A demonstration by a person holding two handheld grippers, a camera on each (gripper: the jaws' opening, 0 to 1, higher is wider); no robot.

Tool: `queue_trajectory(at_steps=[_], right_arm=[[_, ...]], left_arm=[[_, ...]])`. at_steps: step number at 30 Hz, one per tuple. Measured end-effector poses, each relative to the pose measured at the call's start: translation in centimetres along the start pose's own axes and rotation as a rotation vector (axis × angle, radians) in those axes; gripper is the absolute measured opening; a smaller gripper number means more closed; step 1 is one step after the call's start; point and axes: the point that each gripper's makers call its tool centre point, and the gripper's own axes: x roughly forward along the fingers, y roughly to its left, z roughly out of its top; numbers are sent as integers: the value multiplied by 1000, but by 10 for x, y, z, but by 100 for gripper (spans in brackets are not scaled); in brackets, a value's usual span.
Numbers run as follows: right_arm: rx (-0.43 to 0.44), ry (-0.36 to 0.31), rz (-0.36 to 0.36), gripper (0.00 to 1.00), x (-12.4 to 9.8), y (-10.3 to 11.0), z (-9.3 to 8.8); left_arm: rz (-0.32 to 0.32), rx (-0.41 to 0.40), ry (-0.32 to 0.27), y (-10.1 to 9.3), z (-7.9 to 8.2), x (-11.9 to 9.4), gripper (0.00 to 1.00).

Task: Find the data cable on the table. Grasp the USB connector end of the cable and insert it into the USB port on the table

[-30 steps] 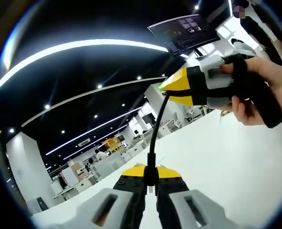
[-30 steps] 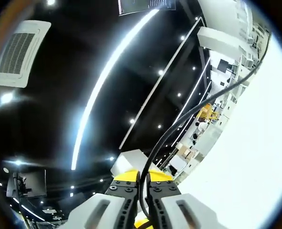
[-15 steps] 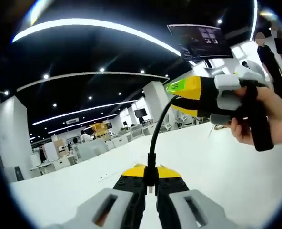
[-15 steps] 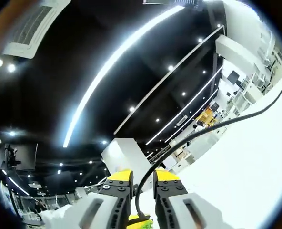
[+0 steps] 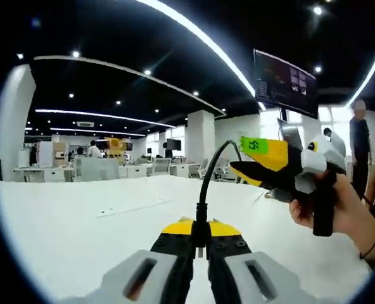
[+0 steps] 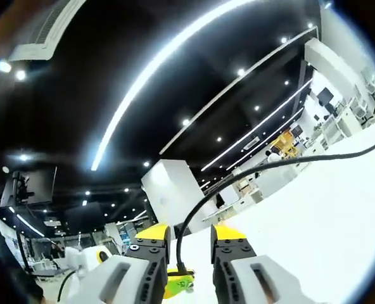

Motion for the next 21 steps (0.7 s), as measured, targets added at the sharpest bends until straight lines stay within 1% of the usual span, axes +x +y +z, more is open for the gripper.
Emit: queue_trajectory(at_steps=[1, 2, 3, 6, 8, 11, 13, 15, 17, 19, 20, 21], right_arm=[[11, 9, 17, 24, 0, 1, -1], [40, 17, 33, 24, 1, 1, -1], [50, 21, 36, 24, 2, -2, 1], [72, 42, 57, 24, 4, -4, 3], [83, 92, 93, 24, 6, 1, -4], [55, 124, 121, 23, 13, 8, -11], [52, 178, 150, 23, 17, 13, -19], [19, 222, 164, 23, 22, 16, -25], [1, 228, 173, 21, 29, 19, -25], [7, 272, 238, 20, 33, 29, -29], [14, 283, 260, 19, 35, 32, -30], [13, 276, 246, 18, 38, 28, -28]], left_arm=[[-17, -36, -6, -2, 0, 0, 6], [-32, -74, -12, -3, 1, 1, 6], [-47, -105, -17, -5, 1, 1, 6], [-77, -168, -32, -7, 3, 1, 6], [-102, -224, -42, -9, 5, 1, 6], [-130, -274, -38, -12, 4, 2, 6], [-151, -308, -41, -15, 4, 3, 6], [-176, -343, -43, -18, 5, 3, 6], [-198, -382, -50, -19, 7, 2, 6], [-217, -421, -53, -21, 8, 2, 6], [-226, -439, -57, -22, 9, 1, 6], [-240, -471, -72, -23, 12, 1, 6]])
